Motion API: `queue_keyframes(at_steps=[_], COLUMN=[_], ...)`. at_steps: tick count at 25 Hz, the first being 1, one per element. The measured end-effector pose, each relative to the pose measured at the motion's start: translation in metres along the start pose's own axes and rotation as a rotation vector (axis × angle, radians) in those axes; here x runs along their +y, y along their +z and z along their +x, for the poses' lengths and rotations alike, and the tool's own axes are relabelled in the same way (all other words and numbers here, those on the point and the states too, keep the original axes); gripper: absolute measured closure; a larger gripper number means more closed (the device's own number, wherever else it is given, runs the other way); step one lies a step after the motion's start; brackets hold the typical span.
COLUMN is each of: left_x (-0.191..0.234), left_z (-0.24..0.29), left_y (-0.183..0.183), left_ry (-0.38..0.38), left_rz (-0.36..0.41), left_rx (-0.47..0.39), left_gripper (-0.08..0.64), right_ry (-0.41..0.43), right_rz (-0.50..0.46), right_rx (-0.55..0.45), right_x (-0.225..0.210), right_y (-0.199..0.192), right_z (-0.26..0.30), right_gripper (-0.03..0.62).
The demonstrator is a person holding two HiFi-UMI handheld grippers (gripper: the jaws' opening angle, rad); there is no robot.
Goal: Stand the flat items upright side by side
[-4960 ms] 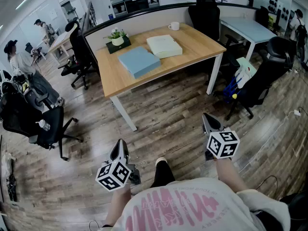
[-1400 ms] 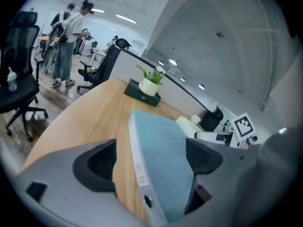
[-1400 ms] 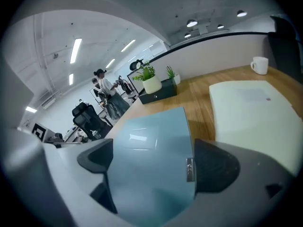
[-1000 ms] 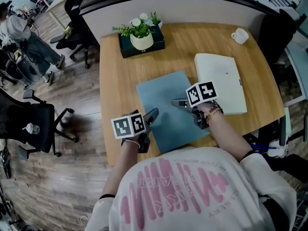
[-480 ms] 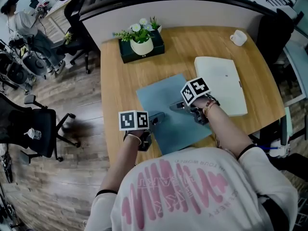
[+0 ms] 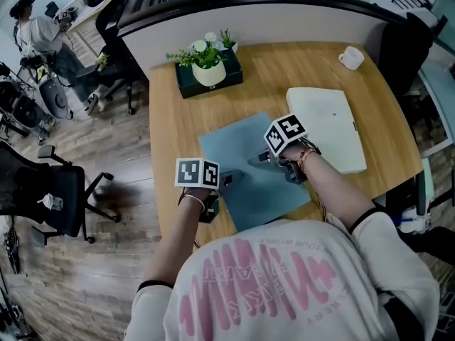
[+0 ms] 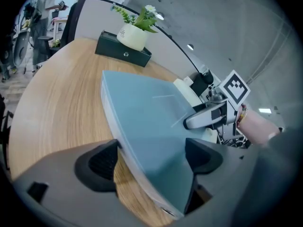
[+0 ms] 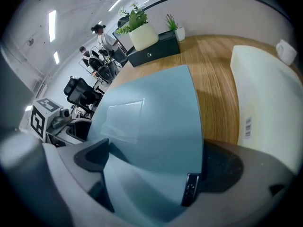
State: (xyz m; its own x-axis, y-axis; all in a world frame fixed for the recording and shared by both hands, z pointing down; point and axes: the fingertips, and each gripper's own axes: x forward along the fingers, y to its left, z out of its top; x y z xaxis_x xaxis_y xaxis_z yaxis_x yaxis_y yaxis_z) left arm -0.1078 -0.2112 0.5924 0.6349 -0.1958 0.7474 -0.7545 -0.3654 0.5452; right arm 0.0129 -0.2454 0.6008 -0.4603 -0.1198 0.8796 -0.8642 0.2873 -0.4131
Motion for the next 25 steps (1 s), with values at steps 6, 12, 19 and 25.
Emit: queue_keyframes(at_steps=[6,12,19,25], left_x=[0.001,-0.012,-0.022,-0.033], left_z=[-0.016,-0.042,-0.079,-0.103], left_y=[0.014,0.072,0.132,0.162], left_ry=[0.027,0.085,0.116,0.112], left_rz=[0.081,0.250,0.285,0.364], left_rx=[-0.007,-0.210,-0.468,-0.583], left_gripper=[0.101,0.098,0.089,0.117], right_ry=[0.003,-0.056,-0.098,-0.148], right_rz=[-0.019,-0.087,-0.178,-0.289], right_rx=[-0.079,-0.364,-0.595,-0.700], right_x=[0.013,0.024,0.046,0.049], right_y=[0.010,0.052,0.088,0.113], right_z=[-0.013,-0.056,-0.093,-0.116], right_gripper=[0.025,0.025,0.025,0.028])
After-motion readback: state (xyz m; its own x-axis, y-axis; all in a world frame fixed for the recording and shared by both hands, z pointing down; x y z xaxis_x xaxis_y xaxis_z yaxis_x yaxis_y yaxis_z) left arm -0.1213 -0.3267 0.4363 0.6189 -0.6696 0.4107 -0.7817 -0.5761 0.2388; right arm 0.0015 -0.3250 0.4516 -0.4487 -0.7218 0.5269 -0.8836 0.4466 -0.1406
